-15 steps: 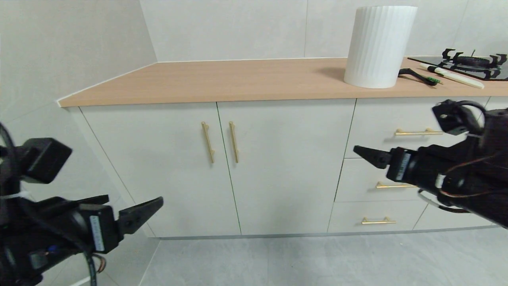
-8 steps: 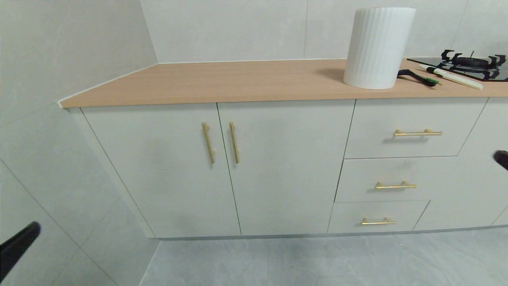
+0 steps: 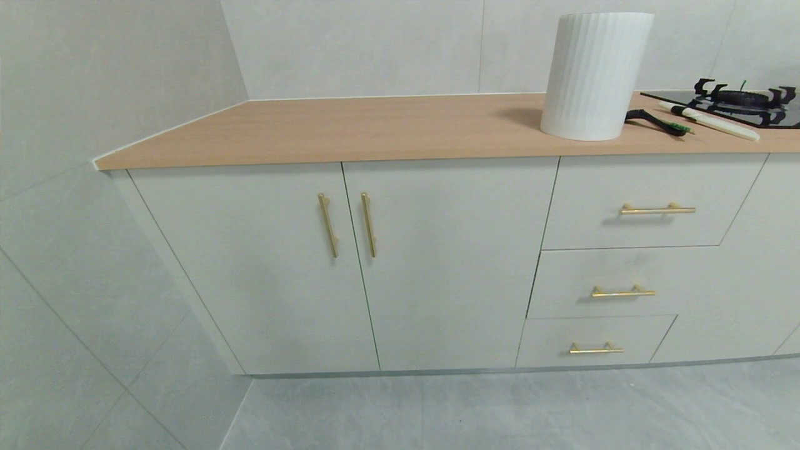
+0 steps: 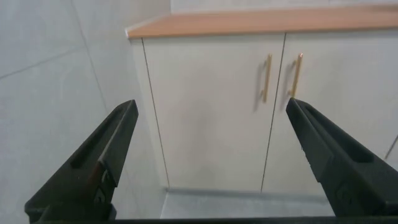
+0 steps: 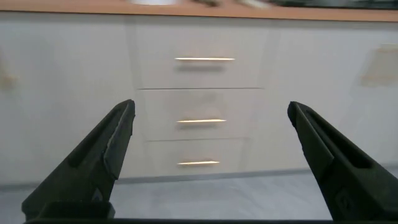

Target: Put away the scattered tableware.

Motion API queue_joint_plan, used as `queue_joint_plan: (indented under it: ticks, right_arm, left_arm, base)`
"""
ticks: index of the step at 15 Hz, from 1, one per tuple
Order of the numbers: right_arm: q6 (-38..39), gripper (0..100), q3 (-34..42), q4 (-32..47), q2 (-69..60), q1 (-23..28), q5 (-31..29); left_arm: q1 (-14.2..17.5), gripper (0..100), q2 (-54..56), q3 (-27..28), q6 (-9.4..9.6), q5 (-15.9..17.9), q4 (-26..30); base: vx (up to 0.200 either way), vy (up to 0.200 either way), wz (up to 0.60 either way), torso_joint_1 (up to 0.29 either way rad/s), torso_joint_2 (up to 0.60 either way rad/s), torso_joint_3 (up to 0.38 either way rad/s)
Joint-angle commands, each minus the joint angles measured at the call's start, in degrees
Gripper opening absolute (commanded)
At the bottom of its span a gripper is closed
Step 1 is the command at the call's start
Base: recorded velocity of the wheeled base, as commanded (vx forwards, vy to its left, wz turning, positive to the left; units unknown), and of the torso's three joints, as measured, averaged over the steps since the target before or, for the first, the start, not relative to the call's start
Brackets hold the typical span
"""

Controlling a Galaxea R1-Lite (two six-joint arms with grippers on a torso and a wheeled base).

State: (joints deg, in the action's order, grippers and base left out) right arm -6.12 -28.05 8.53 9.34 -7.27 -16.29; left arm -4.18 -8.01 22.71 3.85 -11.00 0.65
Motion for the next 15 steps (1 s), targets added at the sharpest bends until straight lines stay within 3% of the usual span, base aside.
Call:
queue_joint_plan:
  ticks: [1, 3, 6, 7, 9, 10, 12, 15]
  right_arm:
    - [0.0, 100, 0.4, 0.3, -4.4, 3.8, -0.4]
    - [-0.1, 100, 2.8, 1.1, -7.4, 8.0, 1.9]
    - [0.5, 100, 9.2, 0.8, -9.3, 7.4, 2.8]
    - [1.5, 100, 15.9, -1.8, -9.3, 7.4, 5.5]
    - [2.9, 100, 26.4, -16.4, -9.3, 7.4, 11.9]
    - [3.0, 100, 28.1, -17.9, -9.3, 7.4, 14.2]
    - [3.5, 100, 28.0, -13.5, -9.3, 7.4, 15.6]
    - [4.4, 100, 28.0, -8.5, -9.3, 7.4, 17.3]
  left_arm:
    - [3.4, 100, 6.1, -2.1, 0.01, 2.2, 0.2]
    - [4.1, 100, 8.0, -3.7, 0.01, 3.8, 0.7]
    - [4.1, 100, 8.0, -7.0, -0.25, 3.0, 0.4]
    - [4.1, 100, 8.0, -10.5, -0.34, 3.1, 0.3]
    - [4.1, 100, 8.0, -16.3, -0.34, 3.2, -2.6]
    - [4.1, 100, 8.0, -18.6, -0.34, 3.3, -4.5]
    - [4.1, 100, 8.0, -22.2, -0.16, 3.6, -6.2]
    - [4.1, 100, 8.0, -22.7, -0.78, 4.0, -2.8]
  base:
    - [0.0, 0.0, 0.0, 0.0, 0.0, 0.0]
    - [0.0, 0.0, 0.0, 0.0, 0.0, 0.0]
    - [0.0, 0.0, 0.0, 0.0, 0.0, 0.0]
    - [0.0, 0.0, 0.0, 0.0, 0.0, 0.0]
    - [0.0, 0.0, 0.0, 0.0, 0.0, 0.0]
    - [0.0, 0.0, 0.0, 0.0, 0.0, 0.0]
    - [0.0, 0.0, 0.0, 0.0, 0.0, 0.0]
    - [0.0, 0.0, 0.0, 0.0, 0.0, 0.0]
